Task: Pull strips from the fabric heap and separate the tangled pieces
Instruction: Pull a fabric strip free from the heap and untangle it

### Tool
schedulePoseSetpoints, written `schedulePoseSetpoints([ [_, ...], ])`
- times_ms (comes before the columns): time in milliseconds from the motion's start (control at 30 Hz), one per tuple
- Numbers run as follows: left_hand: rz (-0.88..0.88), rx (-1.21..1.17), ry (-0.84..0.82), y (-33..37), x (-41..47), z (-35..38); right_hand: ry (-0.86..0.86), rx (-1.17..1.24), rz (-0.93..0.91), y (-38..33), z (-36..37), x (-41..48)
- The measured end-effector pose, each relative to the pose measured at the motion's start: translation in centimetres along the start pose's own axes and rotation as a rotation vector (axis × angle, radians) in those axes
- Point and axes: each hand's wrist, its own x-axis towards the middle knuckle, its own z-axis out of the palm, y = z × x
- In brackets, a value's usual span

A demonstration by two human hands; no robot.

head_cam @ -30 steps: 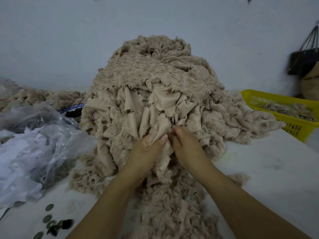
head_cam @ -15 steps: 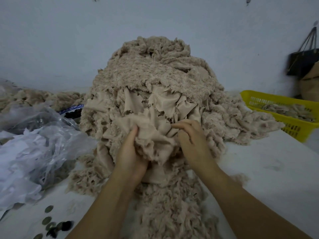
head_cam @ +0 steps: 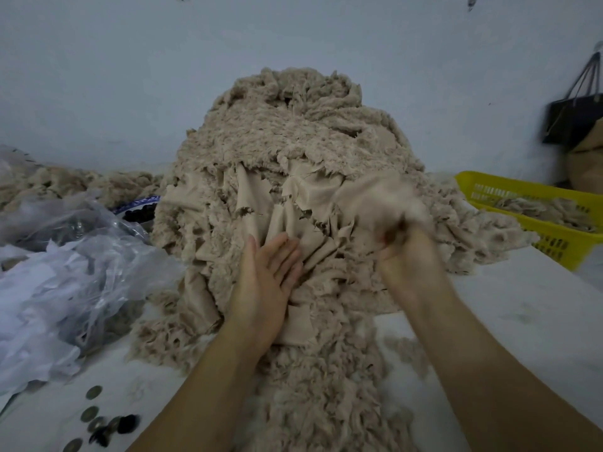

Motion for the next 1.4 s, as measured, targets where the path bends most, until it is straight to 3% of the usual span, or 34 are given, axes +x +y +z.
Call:
schedulePoseSetpoints([
  [33,0.013,0.017,0.026,-0.1,0.2,-0.3,0.028,0.210,-0.023,-0.9,-0.6,0.4],
  [67,0.036,0.044,0.052,-0.3,0.4,-0.5,0.049,0.244,0.004,-1.2,-1.2,0.6],
  [100,0.062,0.083,0.088,-0.5,0.5,-0.5,0.066,0.099,0.051,-0.9,-1.6,0.4],
  [167,0.121,0.272,0.198,-0.9,0.5,-0.4,0.043,-0.537,0.080,1.5,-2.2,-0.2],
  [233,0.203,0.549,0.267,-1.4,0.5,-0.7,-0.011,-0.952,-0.021,3.7,-2.1,-0.7],
  [333,0.282,0.847,0.249,-1.9,1.0,-1.3,-0.174,-1.232,-0.146,5.0,-1.8,-0.8],
  [433,0.205,0.990,0.242,-2.3,1.5,-1.5,-0.284,-1.402,-0.193,5.4,-2.1,-1.3],
  [500,0.237,1.062,0.233,-2.2,1.3,-1.4,-0.293,-1.404,-0.202,5.6,-2.1,-1.4],
  [600,0.368,0.933,0.088,-1.5,0.2,-0.6,-0.241,-1.221,-0.076,5.3,-1.5,-1.6],
  [700,0.290,0.985,-0.315,-1.3,-1.3,0.7,-0.147,-0.807,0.175,4.9,-0.8,-1.9],
  [767,0.196,1.040,-0.500,-2.0,-1.8,1.2,-0.073,-0.751,0.187,4.7,-1.2,-1.3],
  [867,0.161,0.897,-0.402,-2.0,-1.5,1.0,-0.005,-0.856,0.058,4.4,-1.3,-0.8],
  [1067,-0.078,0.316,-0.141,-1.2,-0.9,0.7,-0.168,-1.030,-0.009,5.0,-0.5,-1.8],
  [1133,-0.066,0.147,-0.050,-0.9,-0.5,0.7,-0.157,-1.039,-0.029,4.8,-0.5,-2.0],
  [1267,0.039,-0.169,0.063,0.6,0.3,0.0,0.070,-1.005,-0.081,3.9,-0.8,-1.3],
  [1400,0.061,-0.234,0.155,1.1,0.4,-0.8,0.109,-1.058,-0.107,4.0,-1.0,-1.5],
])
